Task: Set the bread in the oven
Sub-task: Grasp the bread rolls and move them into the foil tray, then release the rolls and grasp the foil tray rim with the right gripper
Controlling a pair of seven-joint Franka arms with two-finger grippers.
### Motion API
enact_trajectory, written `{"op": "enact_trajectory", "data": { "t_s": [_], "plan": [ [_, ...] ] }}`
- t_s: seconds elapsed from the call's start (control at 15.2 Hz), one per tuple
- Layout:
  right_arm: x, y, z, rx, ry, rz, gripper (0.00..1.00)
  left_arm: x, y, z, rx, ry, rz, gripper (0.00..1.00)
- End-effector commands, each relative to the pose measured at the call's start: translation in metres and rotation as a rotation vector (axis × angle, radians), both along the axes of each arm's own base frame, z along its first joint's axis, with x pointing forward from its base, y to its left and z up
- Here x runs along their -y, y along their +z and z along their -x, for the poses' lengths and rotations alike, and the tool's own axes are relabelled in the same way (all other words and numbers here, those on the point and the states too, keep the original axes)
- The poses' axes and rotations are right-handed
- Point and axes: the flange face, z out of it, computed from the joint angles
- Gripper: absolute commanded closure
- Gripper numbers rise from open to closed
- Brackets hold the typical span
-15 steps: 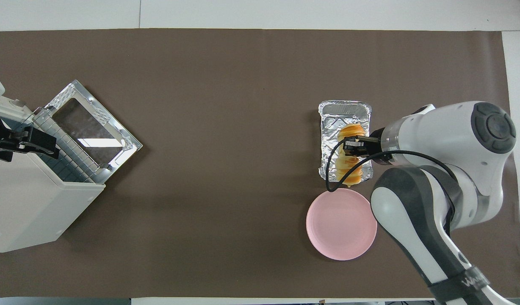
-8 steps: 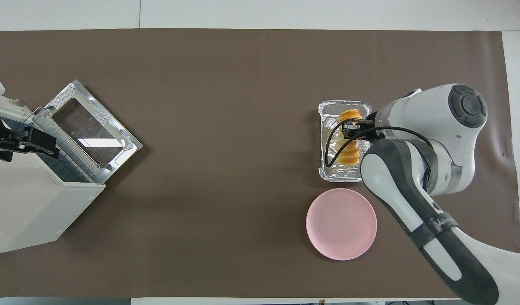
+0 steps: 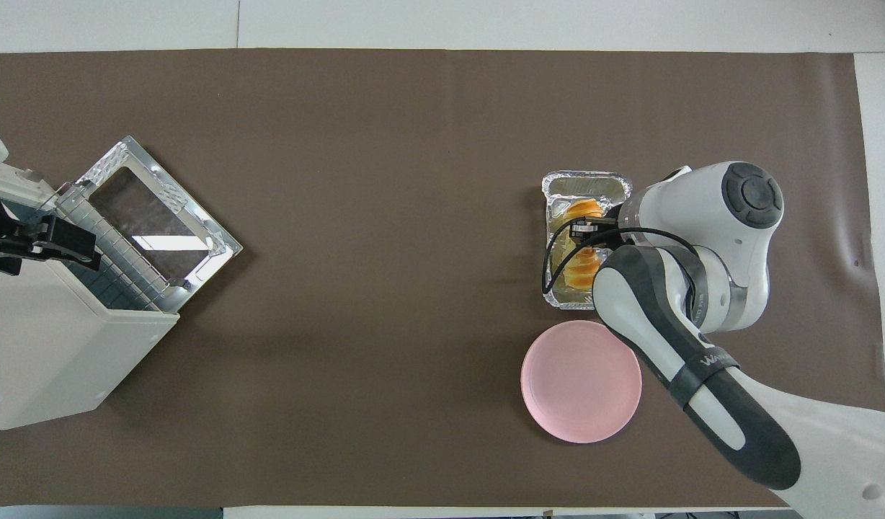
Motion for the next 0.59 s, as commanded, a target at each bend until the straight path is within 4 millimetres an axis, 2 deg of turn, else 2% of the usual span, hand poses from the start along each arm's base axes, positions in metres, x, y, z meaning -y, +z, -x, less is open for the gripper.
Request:
{"op": "enact_trajectory", "data": {
  "t_s": [0.0,0.2,0.39,0.53],
  "plan": [
    [0.002,-0.002,0.0,0.024,0.02,0.004,0.55,-0.003,0.006,0.004,0.021,0.001,-0.017,0.0],
    [0.002,-0.001,-0.002,0.027,0.017,0.003,0.0,-0.003,0.006,0.004,0.019,0.001,-0.017,0.0],
    [0.001,0.015,-0.009,0.035,0.024,-0.002,0.0,-0.003,0.006,0.004,0.021,0.001,-0.017,0.0],
    [0.011,0.024,-0.014,0.021,0.036,0.005,0.0,-0.003,0.006,0.004,0.021,0.001,-0.017,0.0]
  ]
}}
